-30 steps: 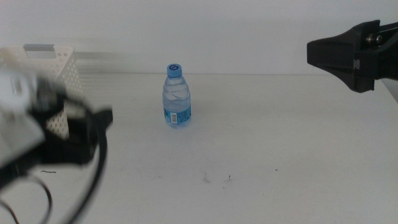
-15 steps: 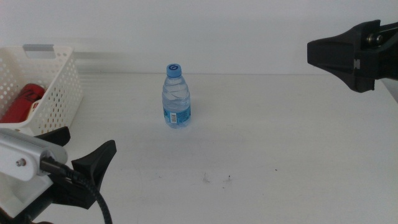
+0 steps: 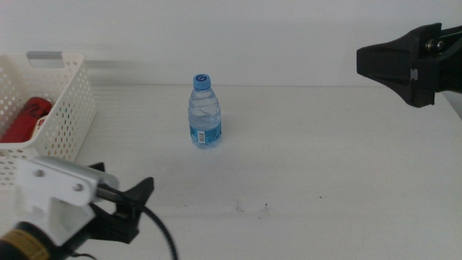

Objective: Use arms to grab the bottles and put them into the dustbin to the left of the table.

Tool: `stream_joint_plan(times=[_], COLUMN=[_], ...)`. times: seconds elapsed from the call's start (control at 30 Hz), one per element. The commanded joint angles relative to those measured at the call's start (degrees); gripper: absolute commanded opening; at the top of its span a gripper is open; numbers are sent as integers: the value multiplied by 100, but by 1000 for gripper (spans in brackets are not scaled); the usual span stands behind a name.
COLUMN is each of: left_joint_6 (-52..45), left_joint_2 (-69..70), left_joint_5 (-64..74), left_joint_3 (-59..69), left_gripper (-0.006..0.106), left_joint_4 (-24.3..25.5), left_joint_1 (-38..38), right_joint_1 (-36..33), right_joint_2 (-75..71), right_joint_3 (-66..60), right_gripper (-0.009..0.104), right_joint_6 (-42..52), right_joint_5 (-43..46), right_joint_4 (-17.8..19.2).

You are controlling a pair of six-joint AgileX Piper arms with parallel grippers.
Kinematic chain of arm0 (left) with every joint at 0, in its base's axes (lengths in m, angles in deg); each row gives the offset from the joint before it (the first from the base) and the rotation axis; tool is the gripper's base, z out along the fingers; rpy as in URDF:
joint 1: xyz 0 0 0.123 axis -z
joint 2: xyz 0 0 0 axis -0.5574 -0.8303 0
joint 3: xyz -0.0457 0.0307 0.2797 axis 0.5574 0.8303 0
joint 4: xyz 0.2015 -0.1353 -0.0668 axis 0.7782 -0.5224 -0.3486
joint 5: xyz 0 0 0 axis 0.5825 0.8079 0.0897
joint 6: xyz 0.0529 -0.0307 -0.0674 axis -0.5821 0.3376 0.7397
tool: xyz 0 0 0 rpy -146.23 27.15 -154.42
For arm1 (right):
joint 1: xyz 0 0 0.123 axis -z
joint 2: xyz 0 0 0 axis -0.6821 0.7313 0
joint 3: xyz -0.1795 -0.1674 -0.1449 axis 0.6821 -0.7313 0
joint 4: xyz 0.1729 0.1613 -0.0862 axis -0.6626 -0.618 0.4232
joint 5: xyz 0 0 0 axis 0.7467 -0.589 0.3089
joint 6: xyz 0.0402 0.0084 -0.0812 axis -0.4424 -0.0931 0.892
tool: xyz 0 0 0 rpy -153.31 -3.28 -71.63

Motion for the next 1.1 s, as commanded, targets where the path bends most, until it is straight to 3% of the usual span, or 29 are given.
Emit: stream_joint_plan(times=[0.0,0.17,0.37,1.07], left_joint_6=[57,112,108,-190], left_joint_2=[-667,-2274,-3836,-6246], left_joint_5=[-902,-2970,-3607,-2507], left_joint_3=[87,-10,-961,-4158], left_gripper=[94,94,94,94], left_joint_4=[14,-53,-6,-277], left_joint_1=[40,40,30,30], right_joint_1=[-7,-7,-7,-7], right_joint_2=[-19,-19,-19,-19], right_joint_3=[37,37,37,37], right_gripper=[88,88,88,88], right_joint_6=[23,23,23,23], right_joint_5=[33,33,33,33], right_joint_4=[46,46,46,46])
